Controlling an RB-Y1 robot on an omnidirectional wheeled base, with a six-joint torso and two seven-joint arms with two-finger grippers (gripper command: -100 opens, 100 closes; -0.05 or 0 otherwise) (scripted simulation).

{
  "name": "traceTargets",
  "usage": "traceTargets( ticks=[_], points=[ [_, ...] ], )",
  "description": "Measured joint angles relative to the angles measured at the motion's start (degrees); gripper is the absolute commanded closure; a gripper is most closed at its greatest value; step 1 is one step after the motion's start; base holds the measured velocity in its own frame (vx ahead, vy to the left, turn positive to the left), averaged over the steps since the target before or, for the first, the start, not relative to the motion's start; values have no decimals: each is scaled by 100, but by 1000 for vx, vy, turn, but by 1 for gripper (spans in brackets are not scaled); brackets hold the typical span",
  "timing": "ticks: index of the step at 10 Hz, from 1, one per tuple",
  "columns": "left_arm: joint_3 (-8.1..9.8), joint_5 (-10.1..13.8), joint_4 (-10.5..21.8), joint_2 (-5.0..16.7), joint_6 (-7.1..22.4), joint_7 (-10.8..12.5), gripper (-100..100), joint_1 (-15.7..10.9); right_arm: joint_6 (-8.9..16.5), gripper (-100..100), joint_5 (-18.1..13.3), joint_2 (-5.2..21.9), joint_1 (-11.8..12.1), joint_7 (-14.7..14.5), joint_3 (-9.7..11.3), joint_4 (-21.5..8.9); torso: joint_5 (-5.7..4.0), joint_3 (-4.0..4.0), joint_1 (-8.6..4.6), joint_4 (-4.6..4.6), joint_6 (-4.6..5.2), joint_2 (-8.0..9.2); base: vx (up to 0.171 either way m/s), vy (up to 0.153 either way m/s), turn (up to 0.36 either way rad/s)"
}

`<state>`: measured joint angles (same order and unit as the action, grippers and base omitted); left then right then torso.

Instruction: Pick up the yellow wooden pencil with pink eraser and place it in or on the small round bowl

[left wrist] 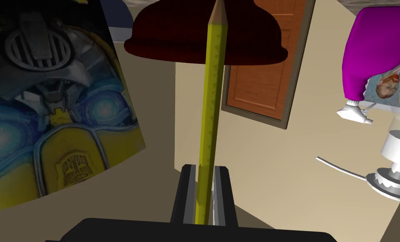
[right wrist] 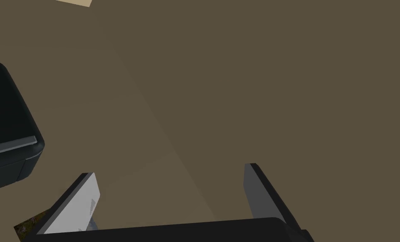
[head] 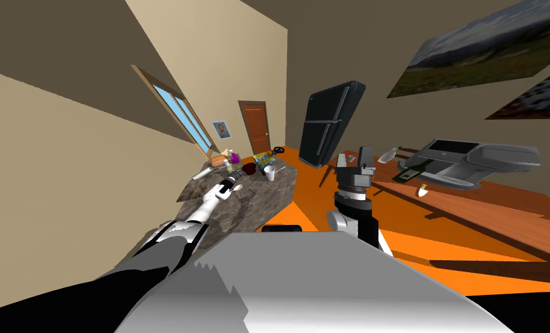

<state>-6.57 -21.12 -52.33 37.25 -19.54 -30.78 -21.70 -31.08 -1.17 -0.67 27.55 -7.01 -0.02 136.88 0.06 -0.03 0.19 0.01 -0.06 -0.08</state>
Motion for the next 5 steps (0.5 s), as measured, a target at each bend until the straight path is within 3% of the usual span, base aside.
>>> traceTargets(
  ticks=[5],
  points=[
    [283, 41, 361, 206, -188, -2, 100, -207, 0, 0, 0, 0, 1, 0, 0, 0, -1, -22, 0, -6, 15, -40, 76, 56, -238]
  ],
)
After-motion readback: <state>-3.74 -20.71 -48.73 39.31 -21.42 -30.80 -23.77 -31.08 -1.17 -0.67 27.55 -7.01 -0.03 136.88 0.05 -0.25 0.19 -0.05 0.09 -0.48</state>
